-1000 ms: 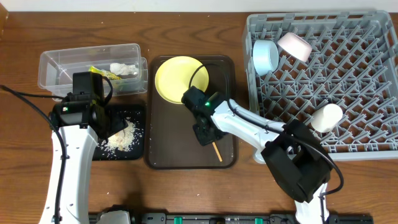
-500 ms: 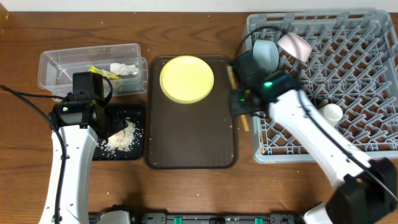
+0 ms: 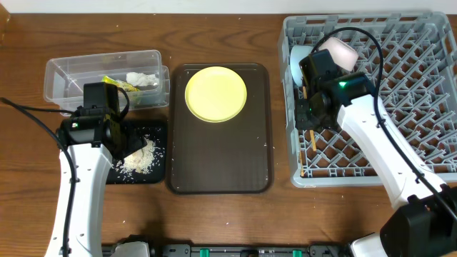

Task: Sort waste into correct bins and load items into the dishwasher rack
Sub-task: 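Insert the second chopstick into the rack's left edge, then grasp the yellow plate edge on the brown tray with right gripper, then lift the yellow plate and stand it upright in the rack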

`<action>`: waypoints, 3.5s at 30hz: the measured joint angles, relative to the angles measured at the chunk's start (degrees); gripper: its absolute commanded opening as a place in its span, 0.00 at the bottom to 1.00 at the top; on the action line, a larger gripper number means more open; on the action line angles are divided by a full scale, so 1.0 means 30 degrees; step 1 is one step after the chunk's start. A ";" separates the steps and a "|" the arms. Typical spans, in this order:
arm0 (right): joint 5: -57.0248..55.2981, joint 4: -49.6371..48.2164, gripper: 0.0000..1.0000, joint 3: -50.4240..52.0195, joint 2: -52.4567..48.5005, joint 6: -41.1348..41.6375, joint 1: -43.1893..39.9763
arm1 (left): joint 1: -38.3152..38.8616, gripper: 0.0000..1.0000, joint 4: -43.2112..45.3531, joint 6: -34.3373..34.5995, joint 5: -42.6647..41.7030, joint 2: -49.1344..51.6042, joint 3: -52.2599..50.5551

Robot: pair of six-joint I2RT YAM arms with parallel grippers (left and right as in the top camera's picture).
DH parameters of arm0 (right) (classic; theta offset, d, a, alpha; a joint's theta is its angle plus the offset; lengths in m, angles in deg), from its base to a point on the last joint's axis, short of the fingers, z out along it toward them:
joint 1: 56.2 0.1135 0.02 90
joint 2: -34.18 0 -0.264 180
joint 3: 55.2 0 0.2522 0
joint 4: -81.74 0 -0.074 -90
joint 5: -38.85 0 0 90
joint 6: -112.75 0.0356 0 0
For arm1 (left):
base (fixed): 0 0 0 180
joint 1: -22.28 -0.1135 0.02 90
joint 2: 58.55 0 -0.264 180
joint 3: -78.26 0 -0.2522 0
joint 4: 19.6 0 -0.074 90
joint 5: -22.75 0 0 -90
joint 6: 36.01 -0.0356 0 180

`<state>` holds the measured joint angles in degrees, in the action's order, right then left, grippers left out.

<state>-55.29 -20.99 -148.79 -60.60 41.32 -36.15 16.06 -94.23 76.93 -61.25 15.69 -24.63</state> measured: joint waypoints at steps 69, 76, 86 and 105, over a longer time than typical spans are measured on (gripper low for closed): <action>0.2033 -1.6582 0.01 0.0729 -0.8837 0.2739 0.3847 | 0.0000 0.75 0.0000 0.0000 0.0000 0.0007 0.0000; 0.1617 -1.4819 0.01 0.0896 -0.7810 0.2295 0.3650 | 0.0000 0.75 -0.0007 0.0000 0.0000 0.0000 0.0000; -0.0831 -1.2182 0.01 0.1049 -0.1464 -0.0765 0.2514 | 0.0000 0.75 -0.0007 0.0000 0.0000 0.0000 0.0000; -1.0433 -0.9894 0.01 0.1049 0.4255 -1.2240 -0.2688 | 0.0000 0.75 0.0000 0.0000 0.0000 0.0000 0.0000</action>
<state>-86.59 -50.67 -145.64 -47.83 4.60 -44.21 16.06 -94.23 76.93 -61.25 15.69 -24.63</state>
